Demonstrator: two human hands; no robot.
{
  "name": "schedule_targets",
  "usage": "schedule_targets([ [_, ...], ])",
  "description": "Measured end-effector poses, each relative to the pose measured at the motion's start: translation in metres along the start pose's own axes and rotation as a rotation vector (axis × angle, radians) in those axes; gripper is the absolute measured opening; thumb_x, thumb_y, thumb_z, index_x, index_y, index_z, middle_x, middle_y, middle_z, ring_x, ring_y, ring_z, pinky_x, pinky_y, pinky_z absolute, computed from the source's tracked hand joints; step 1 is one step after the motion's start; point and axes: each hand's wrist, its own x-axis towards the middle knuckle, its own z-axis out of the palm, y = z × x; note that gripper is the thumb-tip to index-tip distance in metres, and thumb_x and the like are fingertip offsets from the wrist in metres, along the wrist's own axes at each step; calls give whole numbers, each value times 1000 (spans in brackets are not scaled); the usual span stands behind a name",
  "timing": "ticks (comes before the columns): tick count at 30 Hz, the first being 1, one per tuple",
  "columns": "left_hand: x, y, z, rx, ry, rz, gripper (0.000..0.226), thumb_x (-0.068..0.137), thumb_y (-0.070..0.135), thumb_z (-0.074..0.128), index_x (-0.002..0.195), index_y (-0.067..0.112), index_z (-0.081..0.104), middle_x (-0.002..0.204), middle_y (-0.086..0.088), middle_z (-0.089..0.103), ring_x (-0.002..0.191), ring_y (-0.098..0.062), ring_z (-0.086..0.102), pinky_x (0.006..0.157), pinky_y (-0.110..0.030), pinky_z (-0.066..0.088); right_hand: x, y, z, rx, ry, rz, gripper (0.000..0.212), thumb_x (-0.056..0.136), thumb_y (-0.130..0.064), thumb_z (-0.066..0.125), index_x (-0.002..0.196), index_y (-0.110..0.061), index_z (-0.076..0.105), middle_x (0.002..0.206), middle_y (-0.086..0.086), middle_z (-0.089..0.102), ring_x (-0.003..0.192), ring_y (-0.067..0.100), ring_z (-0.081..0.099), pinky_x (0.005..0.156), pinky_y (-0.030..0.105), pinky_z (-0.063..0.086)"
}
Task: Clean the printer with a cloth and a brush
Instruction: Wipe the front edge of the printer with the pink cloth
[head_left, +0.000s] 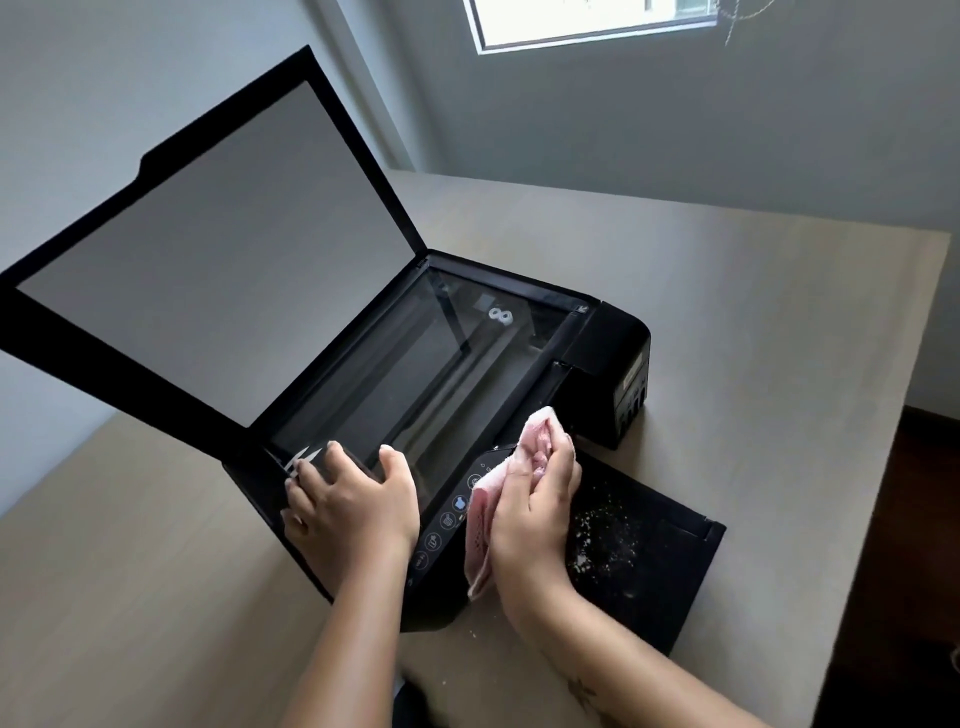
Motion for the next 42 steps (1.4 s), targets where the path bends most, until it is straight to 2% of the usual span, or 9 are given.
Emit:
schedule_targets([
  [3,1,0,1,-3,2,-2,69,87,54,37,145,16,36,155,-16,27,143,-31,19,115,-47,14,19,9,5,65,105,140,43,99,-12,42,141,-18,38,130,-4,36,121,10,45,96,11,30],
  [6,2,0,1,3,-1,-7,68,87,54,37,144,16,36,155,-16,27,143,-32,19,115,-48,14,8,21,-1,-13,11,198,47,100,-15,41,146,-20,32,136,4,33,129,20,40,101,18,29],
  [11,1,0,1,2,-4,-7,69,88,55,35,145,17,35,155,-16,26,143,-31,18,116,-48,14,3,8,-3,-43,12,-36,46,98,-23,39,144,-19,35,130,1,35,120,10,41,102,17,29],
  [16,3,0,3,9,0,-8,69,87,55,34,144,17,35,155,-16,27,143,-32,18,116,-48,14,29,2,11,37,164,244,42,101,-13,39,142,-17,39,137,14,36,124,22,44,99,18,33],
  [21,2,0,3,0,4,-3,69,87,55,34,145,17,34,155,-16,26,143,-32,17,116,-49,13,-8,6,4,-90,37,14,45,99,-14,37,144,-12,34,134,4,35,119,6,35,95,-1,18],
  [26,3,1,3,5,9,-12,69,87,54,33,145,17,35,155,-16,26,143,-32,17,116,-48,12,-14,14,15,61,83,227,45,99,-2,35,143,-9,34,142,13,32,131,20,40,92,-4,24],
  [32,2,2,2,-1,7,-5,68,88,53,34,145,17,35,155,-15,26,143,-31,18,116,-48,13,-32,16,12,-87,67,-16,46,96,-16,37,141,-6,38,128,6,36,116,13,41,99,3,23],
  [35,3,0,3,13,3,-9,68,88,54,33,145,17,34,155,-16,26,143,-31,17,116,-47,13,-20,13,23,17,143,145,42,100,-9,37,142,-10,38,125,0,34,115,10,42,93,-2,22],
  [42,5,-1,4,21,7,-3,68,87,54,31,143,16,36,154,-16,29,142,-33,21,115,-49,17,-96,31,11,-193,-200,315,50,101,-16,31,150,-18,19,149,6,26,135,18,32,106,24,28],
])
